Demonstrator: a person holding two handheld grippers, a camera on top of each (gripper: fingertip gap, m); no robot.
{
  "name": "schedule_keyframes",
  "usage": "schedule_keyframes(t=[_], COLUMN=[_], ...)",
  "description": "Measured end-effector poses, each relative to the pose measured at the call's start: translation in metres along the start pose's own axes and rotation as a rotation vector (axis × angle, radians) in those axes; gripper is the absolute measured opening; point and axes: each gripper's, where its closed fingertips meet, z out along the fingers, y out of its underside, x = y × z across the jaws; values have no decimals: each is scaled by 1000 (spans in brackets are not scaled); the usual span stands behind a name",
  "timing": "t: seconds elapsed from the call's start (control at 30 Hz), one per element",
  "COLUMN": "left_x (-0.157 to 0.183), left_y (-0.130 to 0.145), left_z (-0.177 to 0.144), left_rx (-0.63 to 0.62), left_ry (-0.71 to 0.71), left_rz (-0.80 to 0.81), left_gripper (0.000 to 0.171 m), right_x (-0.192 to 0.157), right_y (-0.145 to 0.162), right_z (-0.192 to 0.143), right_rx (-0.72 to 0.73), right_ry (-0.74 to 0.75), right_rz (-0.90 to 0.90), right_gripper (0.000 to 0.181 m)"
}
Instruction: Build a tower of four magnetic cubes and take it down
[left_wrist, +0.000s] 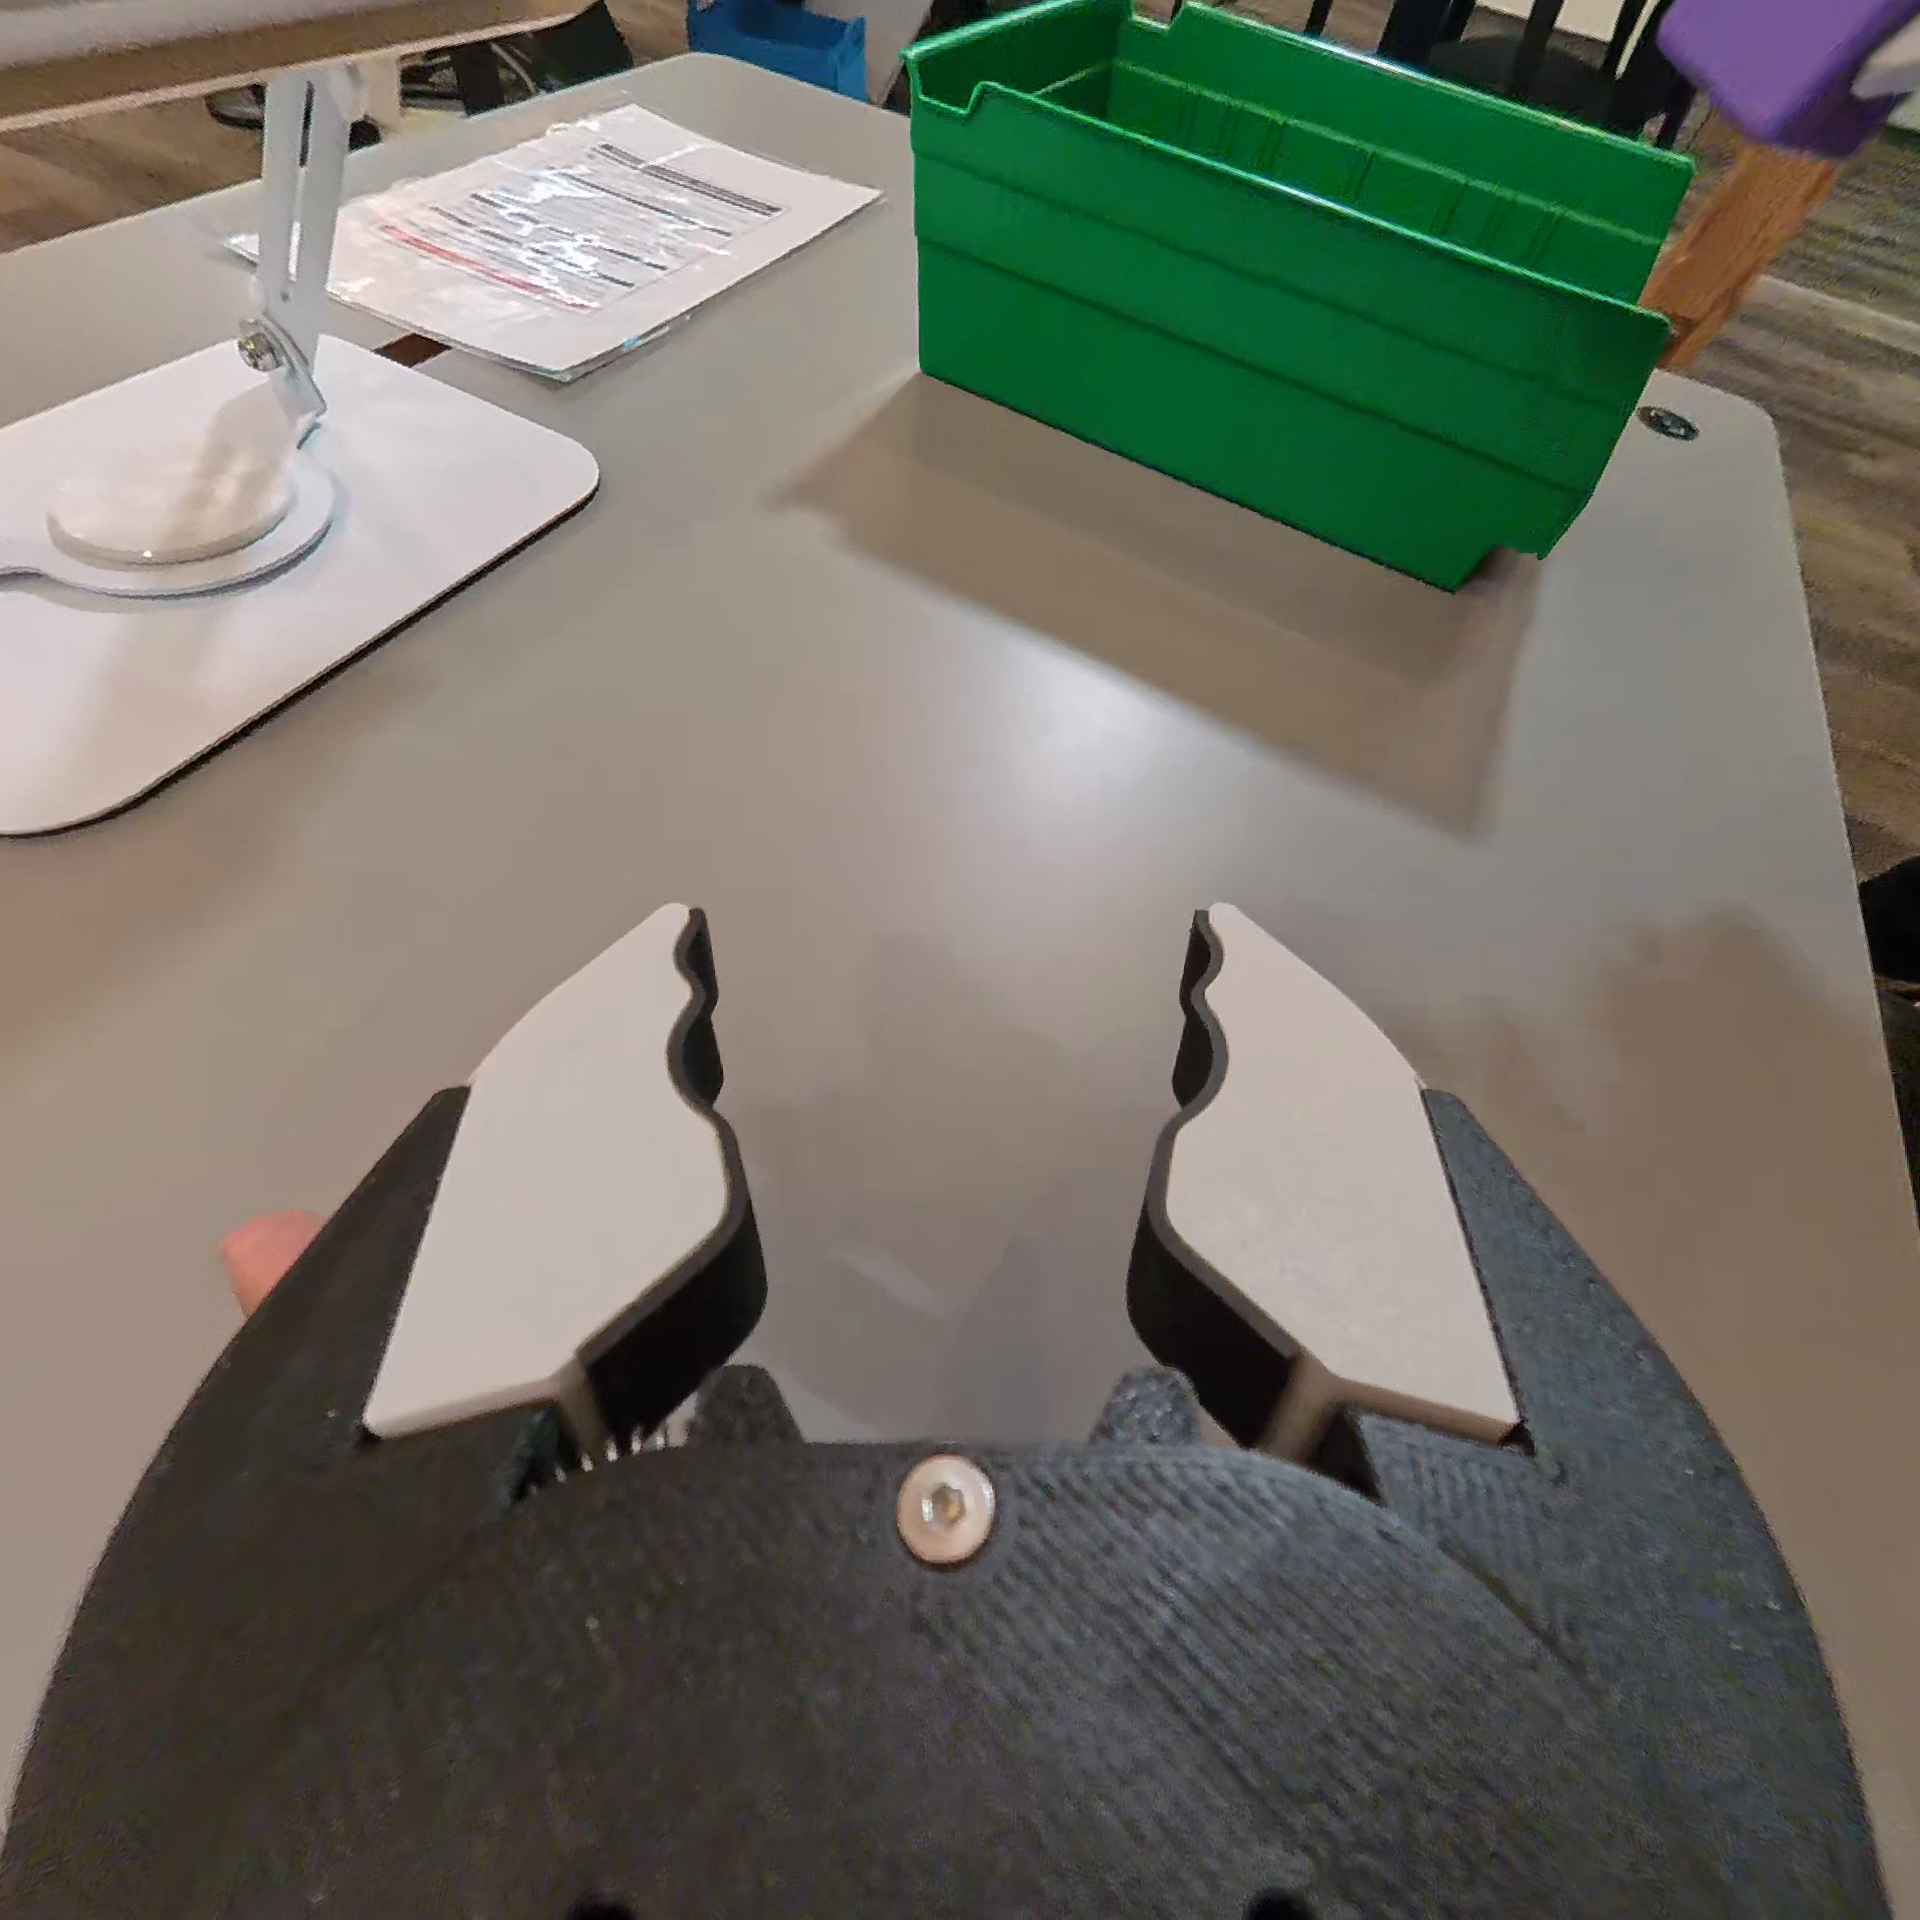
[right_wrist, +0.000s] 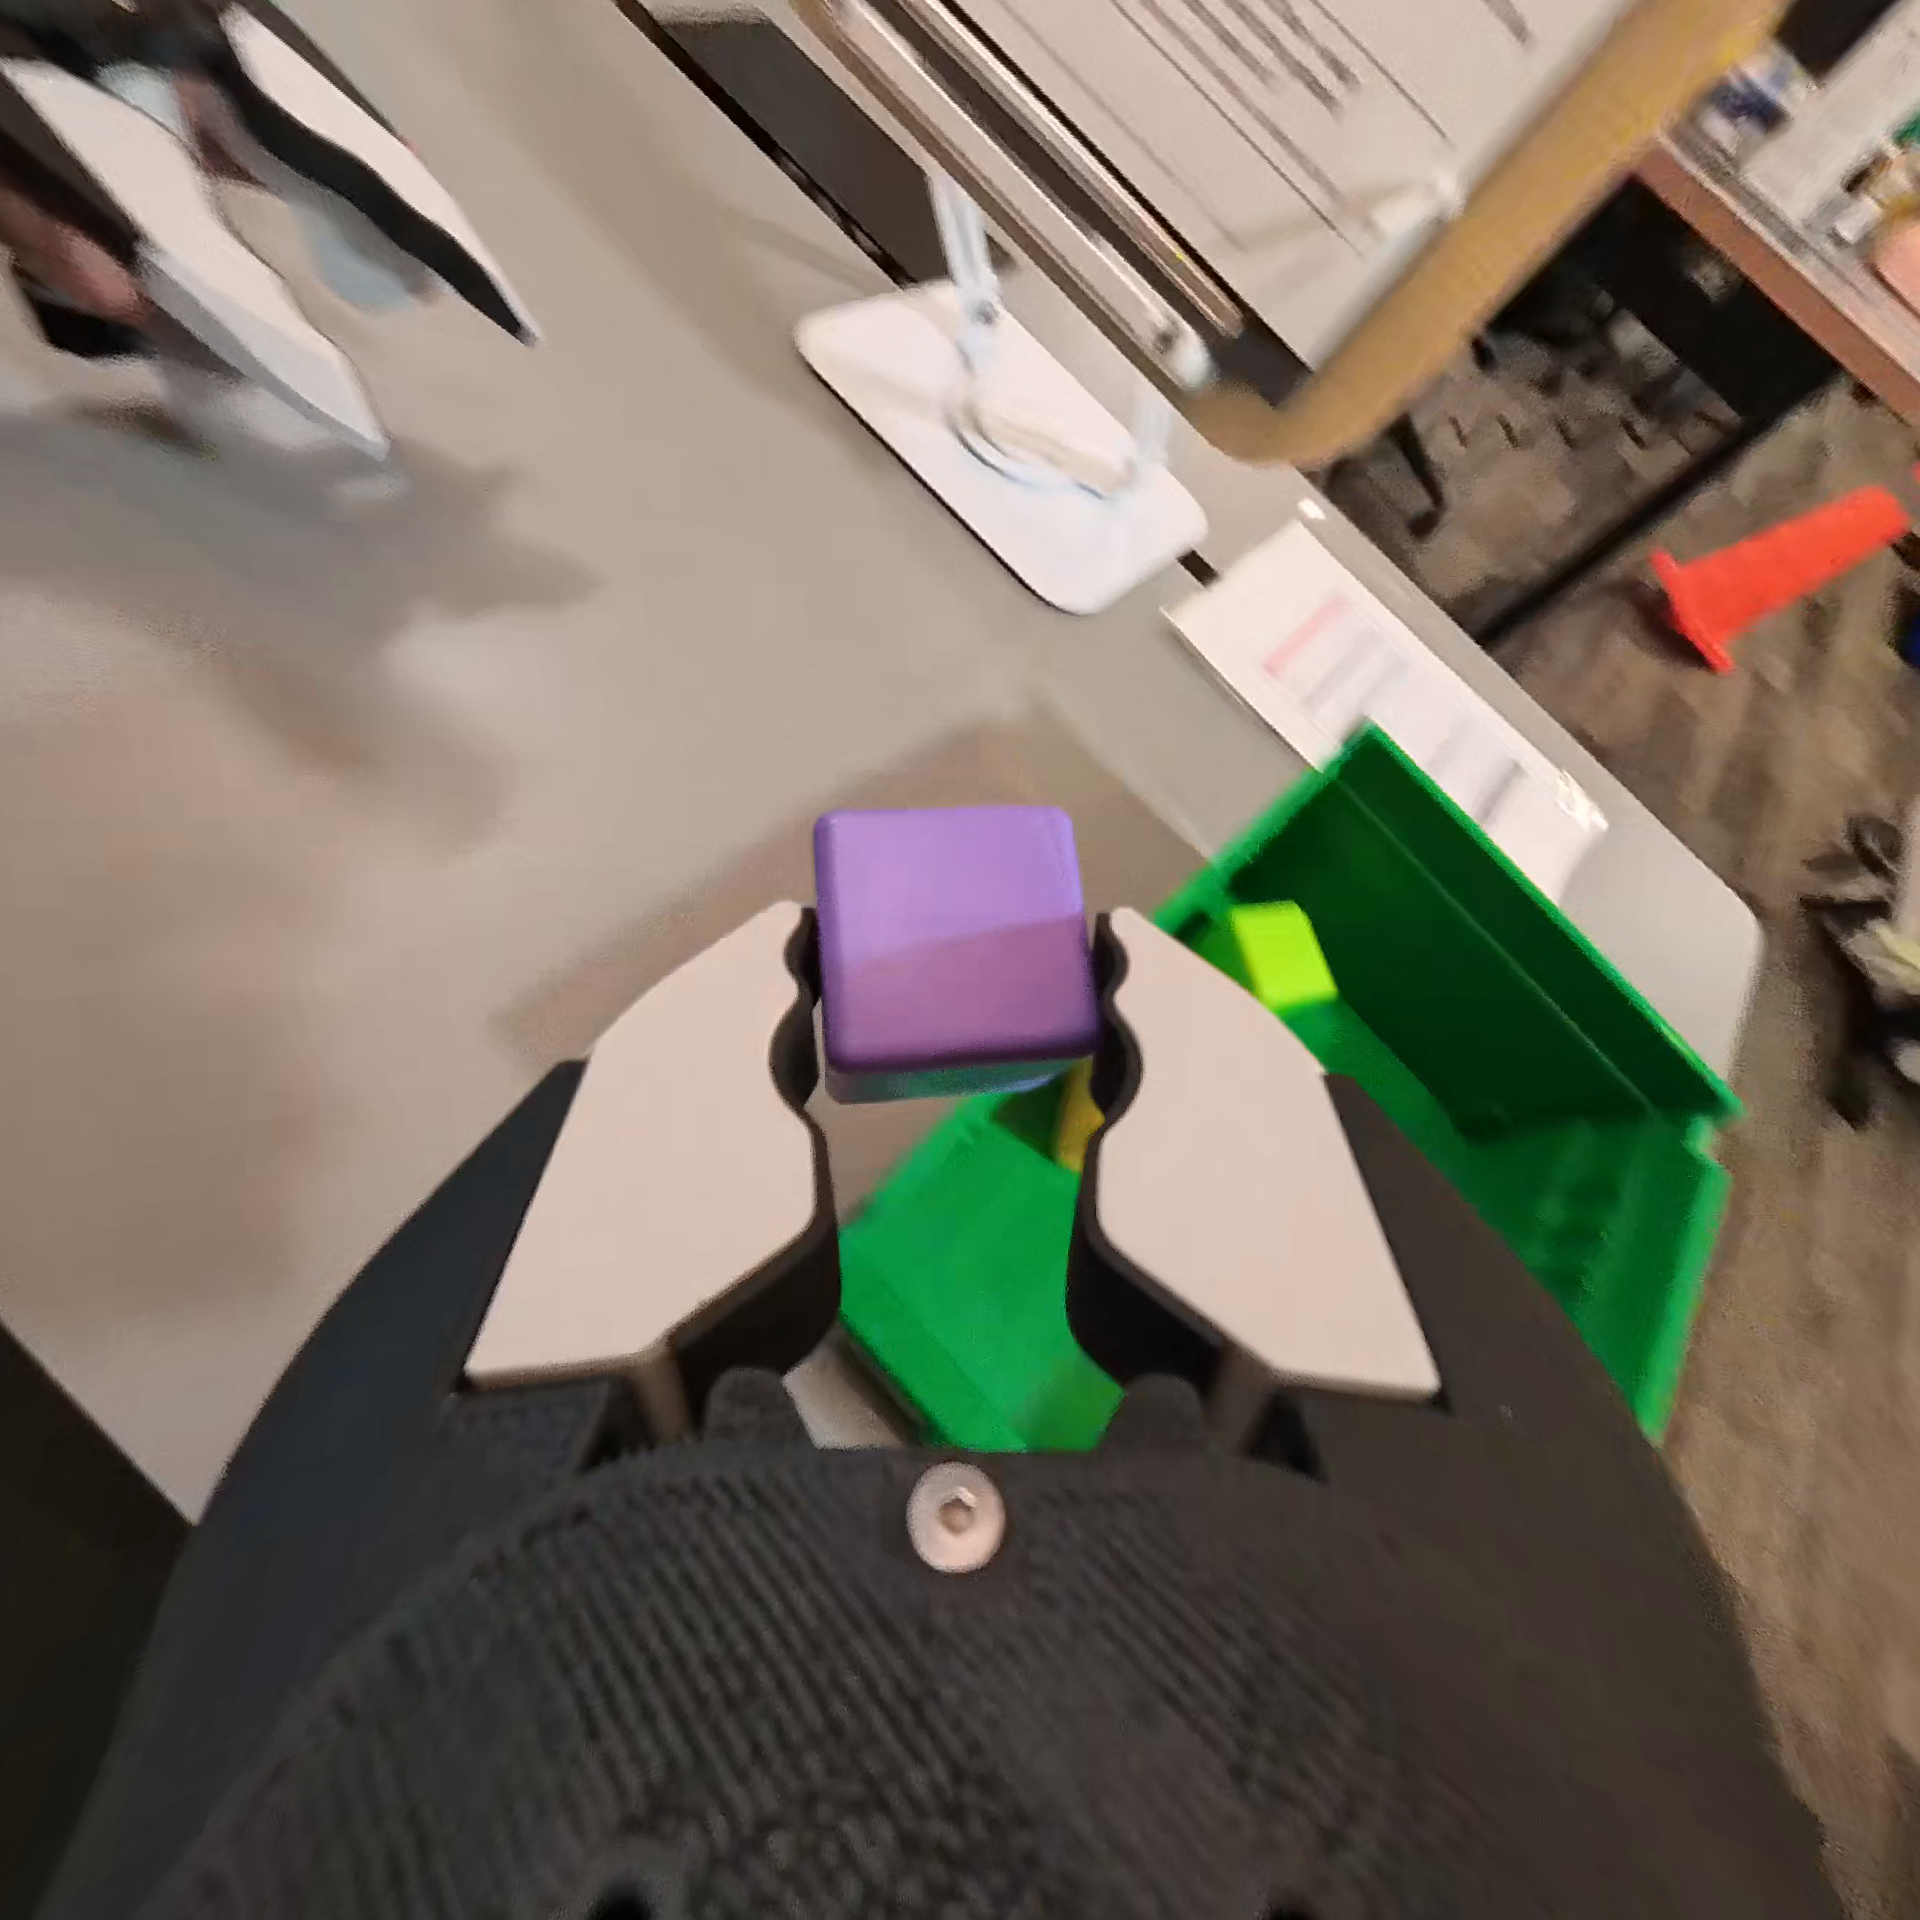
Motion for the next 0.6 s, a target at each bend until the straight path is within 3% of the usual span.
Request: schedule_keyframes(t=[0.13,0.27,0.43,0.6], left_x=[4,12,13,14], left_y=[-6,-22,-24,-19], left_z=[4,6,9,15], left_rx=[15,77,82,55], left_ry=[20,69,63,67], left_rz=[-12,-60,-56,-41], left_gripper=[87,87,86,86], right_x=[54,89,101,101], right_y=[44,102,159,180], right_z=[-24,-18,1,11], right_rx=[-57,-148,-306,-414], right_ry=[80,98,111,121], right_rz=[49,184,255,295], right_gripper=[51,51,51,51])
